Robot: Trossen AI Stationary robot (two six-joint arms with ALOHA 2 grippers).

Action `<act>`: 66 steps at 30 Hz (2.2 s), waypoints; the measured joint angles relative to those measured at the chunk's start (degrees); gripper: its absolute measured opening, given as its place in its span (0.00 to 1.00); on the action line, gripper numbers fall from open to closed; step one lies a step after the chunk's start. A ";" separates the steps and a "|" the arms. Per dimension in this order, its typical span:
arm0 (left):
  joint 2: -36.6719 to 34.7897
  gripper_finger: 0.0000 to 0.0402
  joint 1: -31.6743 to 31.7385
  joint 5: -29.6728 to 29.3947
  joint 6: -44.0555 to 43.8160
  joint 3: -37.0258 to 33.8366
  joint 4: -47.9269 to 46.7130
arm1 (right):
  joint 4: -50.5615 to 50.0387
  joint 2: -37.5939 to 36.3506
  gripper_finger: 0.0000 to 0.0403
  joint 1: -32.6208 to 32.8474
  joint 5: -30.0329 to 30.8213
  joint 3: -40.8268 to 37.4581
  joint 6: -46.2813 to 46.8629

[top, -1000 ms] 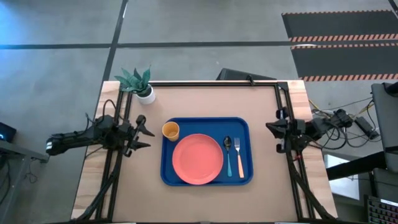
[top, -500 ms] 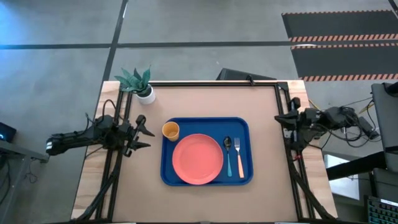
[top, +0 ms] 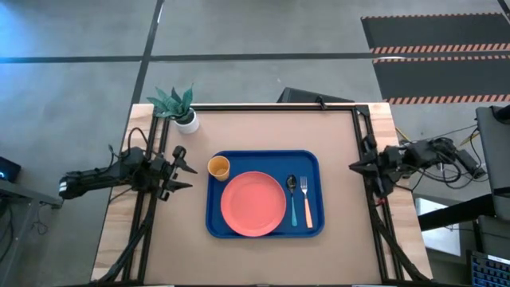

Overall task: Pick and place plate/cup/fork/spoon on tray
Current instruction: Return to Home Position

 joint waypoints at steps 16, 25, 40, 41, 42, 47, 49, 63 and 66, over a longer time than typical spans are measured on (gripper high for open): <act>0.00 0.48 0.00 0.00 1.55 0.00 -0.04 | 10.45 -0.07 0.02 0.00 -0.69 -13.49 6.17; 0.00 0.48 0.00 0.00 1.40 0.00 -0.07 | 24.51 -0.07 0.02 0.00 -0.64 -22.43 5.62; 0.11 0.48 0.04 0.00 1.87 0.00 -0.09 | 21.34 -0.04 0.02 -11.75 5.15 -22.52 1.42; 0.10 0.48 0.03 0.00 1.86 0.00 -0.09 | 21.36 -0.04 0.02 -14.23 2.93 -22.52 1.14; 0.11 0.48 0.07 0.00 1.88 0.00 -0.09 | 21.38 -0.04 0.02 -17.15 0.39 -22.52 1.00; 0.10 0.48 0.11 -2.59 1.88 0.00 -0.07 | 21.52 -0.04 0.02 -35.84 -19.12 -22.52 3.55; 0.10 0.48 0.11 -5.58 1.82 0.00 -0.03 | 22.54 -0.04 0.02 -44.20 -28.44 -22.52 6.22; 12.37 0.48 0.00 -8.40 -4.78 -0.42 15.32 | 27.20 0.55 0.02 -58.90 -50.37 -22.56 19.52; 18.72 0.48 0.00 -8.02 -4.74 -0.42 22.15 | 27.19 0.55 0.02 -53.33 -44.55 -22.56 18.37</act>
